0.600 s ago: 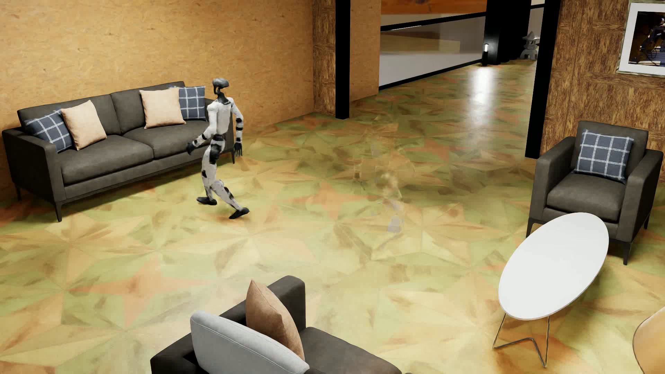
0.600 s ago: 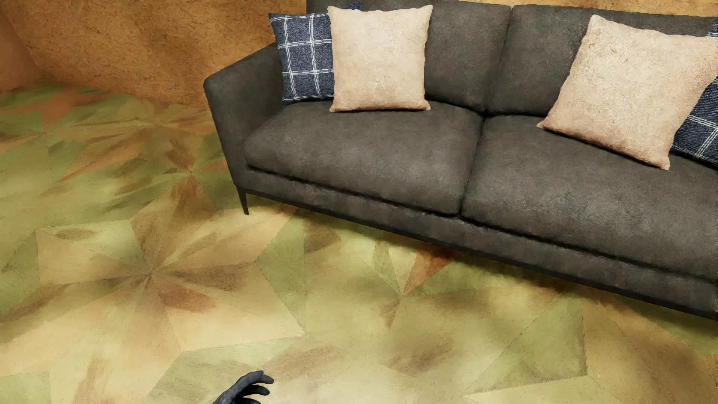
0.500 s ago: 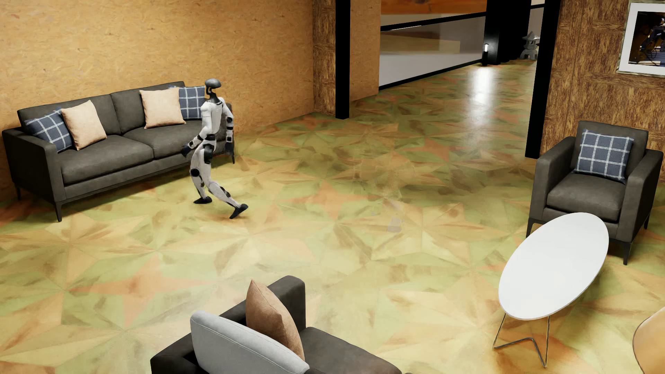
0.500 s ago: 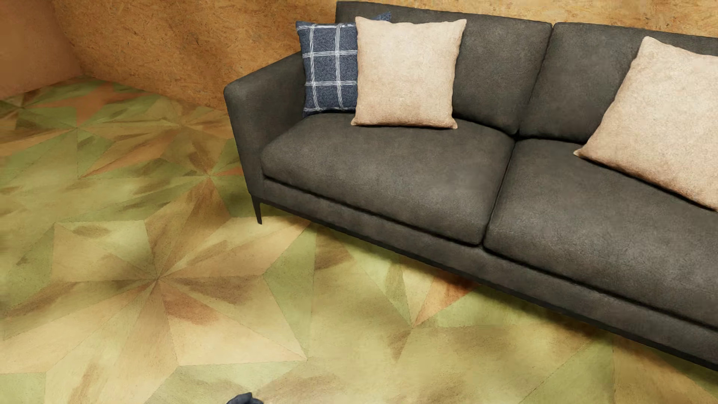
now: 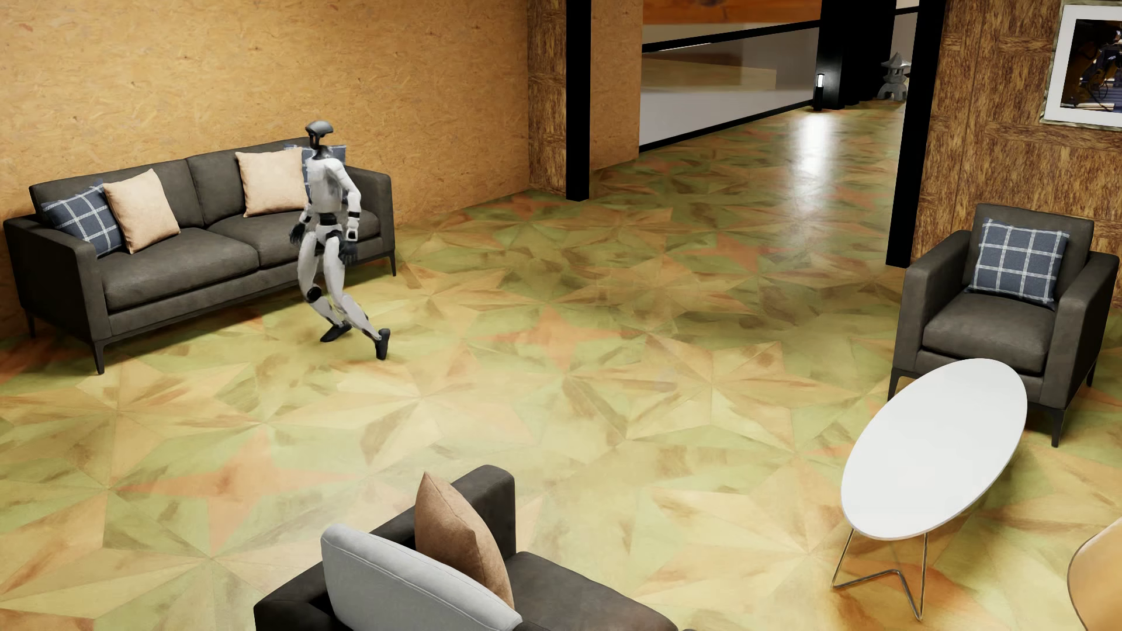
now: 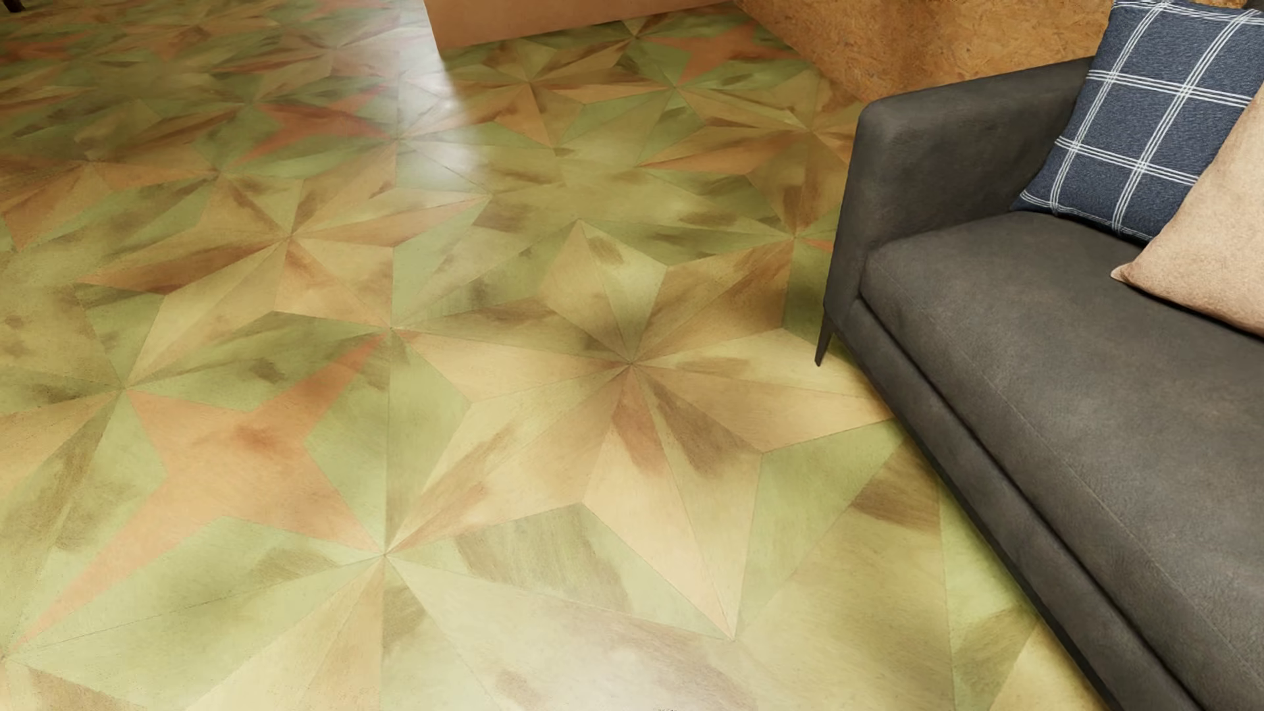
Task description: Approach the dark gray coffeetable
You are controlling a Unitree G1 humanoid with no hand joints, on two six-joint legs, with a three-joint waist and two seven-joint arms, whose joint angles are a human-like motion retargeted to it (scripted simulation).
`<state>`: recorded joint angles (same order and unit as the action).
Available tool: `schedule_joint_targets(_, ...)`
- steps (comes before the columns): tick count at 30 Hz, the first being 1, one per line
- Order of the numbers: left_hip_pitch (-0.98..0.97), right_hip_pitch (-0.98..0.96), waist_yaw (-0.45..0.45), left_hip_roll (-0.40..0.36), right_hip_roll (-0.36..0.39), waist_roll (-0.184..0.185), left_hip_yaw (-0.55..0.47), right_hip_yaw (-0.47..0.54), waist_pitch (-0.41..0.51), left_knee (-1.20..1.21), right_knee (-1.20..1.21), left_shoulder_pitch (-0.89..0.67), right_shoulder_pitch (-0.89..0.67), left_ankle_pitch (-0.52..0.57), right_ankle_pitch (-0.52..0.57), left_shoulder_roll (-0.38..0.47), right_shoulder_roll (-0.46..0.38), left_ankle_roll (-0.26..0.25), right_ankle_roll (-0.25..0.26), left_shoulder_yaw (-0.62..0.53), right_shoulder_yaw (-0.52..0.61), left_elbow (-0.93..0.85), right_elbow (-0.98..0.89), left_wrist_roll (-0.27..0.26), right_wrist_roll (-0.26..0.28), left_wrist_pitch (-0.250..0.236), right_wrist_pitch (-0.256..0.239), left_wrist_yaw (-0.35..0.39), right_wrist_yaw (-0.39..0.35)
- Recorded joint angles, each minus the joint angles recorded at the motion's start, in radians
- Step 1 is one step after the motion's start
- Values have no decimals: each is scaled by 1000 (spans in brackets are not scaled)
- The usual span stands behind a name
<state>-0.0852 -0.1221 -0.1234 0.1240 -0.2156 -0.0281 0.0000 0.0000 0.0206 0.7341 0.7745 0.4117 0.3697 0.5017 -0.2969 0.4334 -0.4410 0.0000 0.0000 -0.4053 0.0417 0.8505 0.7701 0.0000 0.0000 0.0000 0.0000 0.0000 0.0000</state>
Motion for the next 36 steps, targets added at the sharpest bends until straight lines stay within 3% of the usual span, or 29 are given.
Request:
schedule_joint_targets(7,-65,20,78,-23,-43,-7,0,0,26,-85,17,-44,-4,-230,-23,-4,-23,0,0,54,75,-52,-15,0,0,0,0,0,0)
schedule_joint_targets(11,-174,33,108,-48,-55,-8,0,0,48,-78,-19,-57,-26,-261,-20,-23,-9,0,0,44,127,-40,-40,0,0,0,0,0,0)
schedule_joint_targets(14,-212,42,150,-62,-49,-5,0,0,70,-94,-55,-32,-74,-290,-33,-35,-6,0,0,-2,159,-31,-81,0,0,0,0,0,0)
schedule_joint_targets(19,-295,27,149,-35,-80,-7,0,0,82,-84,-14,18,-112,-457,-59,-67,-19,0,0,-103,227,1,-265,0,0,0,0,0,0)
schedule_joint_targets(20,-315,57,153,-20,-81,-13,0,0,82,-59,-24,24,-100,-446,-55,-73,-9,0,0,-111,227,7,-287,0,0,0,0,0,0)
schedule_joint_targets(22,-374,146,172,6,-60,-15,0,0,79,9,-83,40,-74,-283,-27,-92,5,0,0,-84,220,15,-309,0,0,0,0,0,0)
schedule_joint_targets(23,-387,186,204,20,-56,-26,0,0,73,59,-104,46,-62,-244,-11,-91,12,0,0,-129,229,-2,-303,0,0,0,0,0,0)
schedule_joint_targets(25,-407,263,259,13,-42,-22,0,0,61,91,-128,62,-29,-182,19,-96,17,0,0,-88,230,11,-274,0,0,0,0,0,0)
schedule_joint_targets(26,-449,261,280,-16,-73,-31,0,0,56,140,-89,62,-24,-170,40,-102,17,0,0,-93,228,11,-249,0,0,0,0,0,0)
schedule_joint_targets(28,-427,227,272,-87,-133,-38,0,0,64,189,66,27,-8,-269,109,-99,36,0,0,-103,213,37,-157,0,0,0,0,0,0)
schedule_joint_targets(29,-401,168,237,-117,-129,-35,0,0,68,183,195,11,-2,-337,94,-86,43,0,0,-101,222,21,-103,0,0,0,0,0,0)
schedule_joint_targets(32,-249,-37,76,-246,-10,-38,0,0,78,63,462,-89,58,-530,41,-61,59,0,0,1,254,-8,11,0,0,0,0,0,0)
schedule_joint_targets(34,-30,-203,6,-329,71,-48,0,0,90,-141,423,-149,103,-707,23,-24,60,0,0,32,324,-121,48,0,0,0,0,0,0)
schedule_joint_targets(36,157,-369,-103,-326,123,-34,0,0,79,-279,275,-200,144,-842,44,-6,53,0,0,59,354,-197,73,0,0,0,0,0,0)
